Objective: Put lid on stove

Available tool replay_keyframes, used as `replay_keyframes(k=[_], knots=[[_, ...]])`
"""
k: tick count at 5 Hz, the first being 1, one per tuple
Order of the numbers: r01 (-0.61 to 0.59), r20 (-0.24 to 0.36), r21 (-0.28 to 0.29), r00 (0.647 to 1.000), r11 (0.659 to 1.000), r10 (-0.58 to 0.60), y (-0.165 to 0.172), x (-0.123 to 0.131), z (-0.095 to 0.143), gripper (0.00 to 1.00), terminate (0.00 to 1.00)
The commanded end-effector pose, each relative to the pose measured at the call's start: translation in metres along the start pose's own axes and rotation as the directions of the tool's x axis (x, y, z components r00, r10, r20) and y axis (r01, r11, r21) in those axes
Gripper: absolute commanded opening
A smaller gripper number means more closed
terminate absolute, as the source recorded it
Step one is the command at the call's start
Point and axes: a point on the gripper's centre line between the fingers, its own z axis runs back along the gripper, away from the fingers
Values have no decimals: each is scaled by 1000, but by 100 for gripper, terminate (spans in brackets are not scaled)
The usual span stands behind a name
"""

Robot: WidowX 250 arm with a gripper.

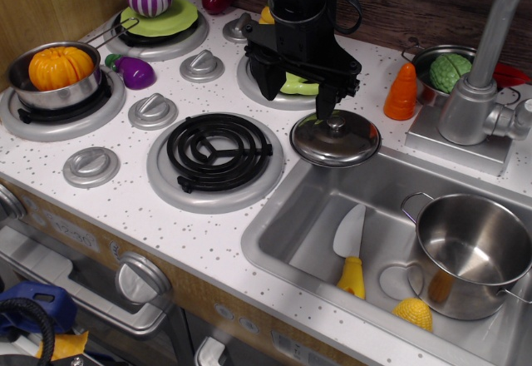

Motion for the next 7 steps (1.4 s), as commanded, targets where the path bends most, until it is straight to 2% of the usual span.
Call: replay_keyframes(k=[1,2,4,5,7], knots=[[0,0,0,1000,1000,0,0,0,0,100,0],[30,30,23,999,999,-31,-1,21,-8,100,0],[34,67,-5,997,999,-34,-12,56,-26,100,0],[27,64,-30,998,999,-25,-17,62,-34,100,0],[16,71,-68,997,998,-11,-20,55,-49,100,0]])
